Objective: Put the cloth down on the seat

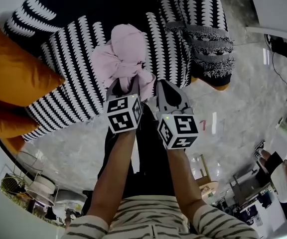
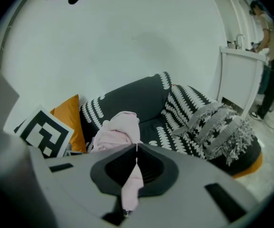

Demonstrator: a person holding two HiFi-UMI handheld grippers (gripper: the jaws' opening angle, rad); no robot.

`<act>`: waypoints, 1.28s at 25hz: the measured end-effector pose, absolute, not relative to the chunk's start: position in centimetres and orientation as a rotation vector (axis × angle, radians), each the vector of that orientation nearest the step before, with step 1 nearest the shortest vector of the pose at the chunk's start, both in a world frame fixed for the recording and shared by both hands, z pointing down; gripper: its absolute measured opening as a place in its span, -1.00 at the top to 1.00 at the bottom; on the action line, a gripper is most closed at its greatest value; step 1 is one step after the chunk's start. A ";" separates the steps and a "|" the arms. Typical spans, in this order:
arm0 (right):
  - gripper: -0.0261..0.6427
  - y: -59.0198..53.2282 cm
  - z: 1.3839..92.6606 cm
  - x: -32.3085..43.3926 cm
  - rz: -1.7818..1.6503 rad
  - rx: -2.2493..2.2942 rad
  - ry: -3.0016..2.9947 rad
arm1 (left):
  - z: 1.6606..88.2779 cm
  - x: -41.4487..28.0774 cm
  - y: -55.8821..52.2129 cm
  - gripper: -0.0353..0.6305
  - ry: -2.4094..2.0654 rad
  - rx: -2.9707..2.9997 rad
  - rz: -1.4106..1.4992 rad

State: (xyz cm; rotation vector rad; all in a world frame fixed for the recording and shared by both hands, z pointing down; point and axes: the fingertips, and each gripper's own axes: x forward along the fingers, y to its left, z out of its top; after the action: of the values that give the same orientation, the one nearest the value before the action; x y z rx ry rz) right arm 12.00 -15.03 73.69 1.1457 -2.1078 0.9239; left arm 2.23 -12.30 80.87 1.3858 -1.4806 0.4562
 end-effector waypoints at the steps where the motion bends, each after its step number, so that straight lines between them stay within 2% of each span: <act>1: 0.88 -15.0 73.7 12.1 0.924 1.144 -2.107 | 81.1 2.3 -12.3 0.39 -1.478 1.380 0.454; 32: 0.88 -17.5 73.6 12.5 0.954 1.141 -2.089 | 83.4 1.4 -15.2 0.36 -1.445 1.291 0.426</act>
State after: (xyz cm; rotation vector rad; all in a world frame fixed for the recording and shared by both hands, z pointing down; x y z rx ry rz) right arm 12.47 -17.51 73.65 1.1405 -2.0892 0.9538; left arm 1.43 -15.16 83.43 1.2912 -1.4448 0.4258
